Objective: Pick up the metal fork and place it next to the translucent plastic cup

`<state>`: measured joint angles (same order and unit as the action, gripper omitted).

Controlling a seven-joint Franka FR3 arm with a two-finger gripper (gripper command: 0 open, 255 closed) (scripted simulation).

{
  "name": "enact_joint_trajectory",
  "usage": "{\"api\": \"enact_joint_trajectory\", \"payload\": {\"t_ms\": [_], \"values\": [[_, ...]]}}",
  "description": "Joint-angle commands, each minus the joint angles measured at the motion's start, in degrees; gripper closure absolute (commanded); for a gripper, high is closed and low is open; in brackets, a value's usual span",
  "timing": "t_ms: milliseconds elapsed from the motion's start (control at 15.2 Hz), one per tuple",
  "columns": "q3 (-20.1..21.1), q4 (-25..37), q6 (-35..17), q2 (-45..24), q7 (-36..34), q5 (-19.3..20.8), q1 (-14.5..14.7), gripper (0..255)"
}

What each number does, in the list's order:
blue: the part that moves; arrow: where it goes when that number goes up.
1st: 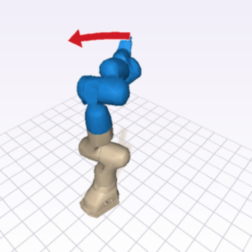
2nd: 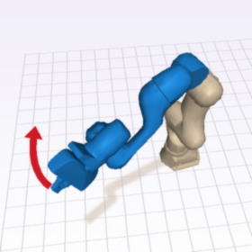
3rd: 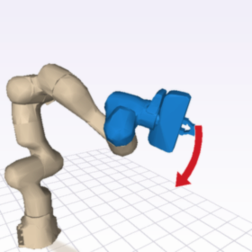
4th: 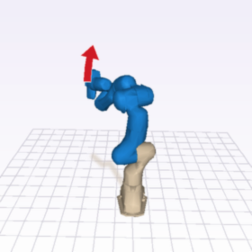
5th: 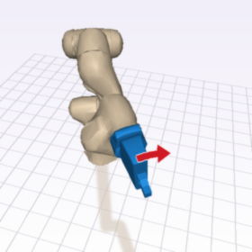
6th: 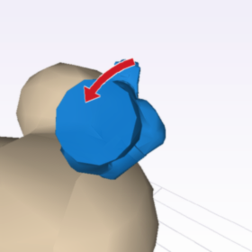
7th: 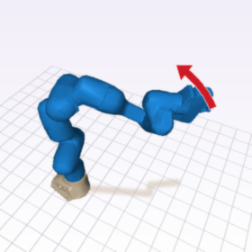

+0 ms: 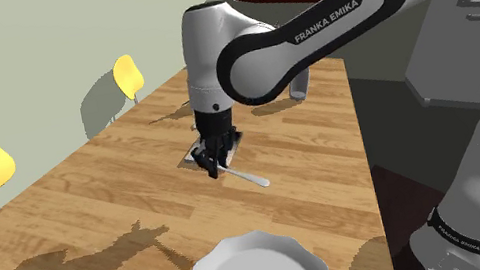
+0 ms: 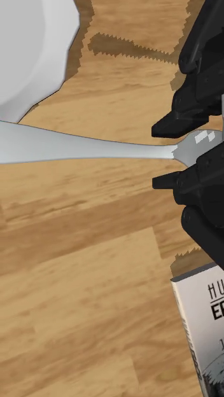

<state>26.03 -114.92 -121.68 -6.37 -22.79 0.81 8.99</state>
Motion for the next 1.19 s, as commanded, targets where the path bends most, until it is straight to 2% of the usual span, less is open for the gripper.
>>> {"api": "enact_joint_trajectory", "payload": {"t_ms": [0,1122], "values": [[0.0,1.3,1.8,0.5,0.1,-0.3,0.0,255],[0.1,11.0,14.3,3.7,0.9,-1.8,-0.4,255]]}}
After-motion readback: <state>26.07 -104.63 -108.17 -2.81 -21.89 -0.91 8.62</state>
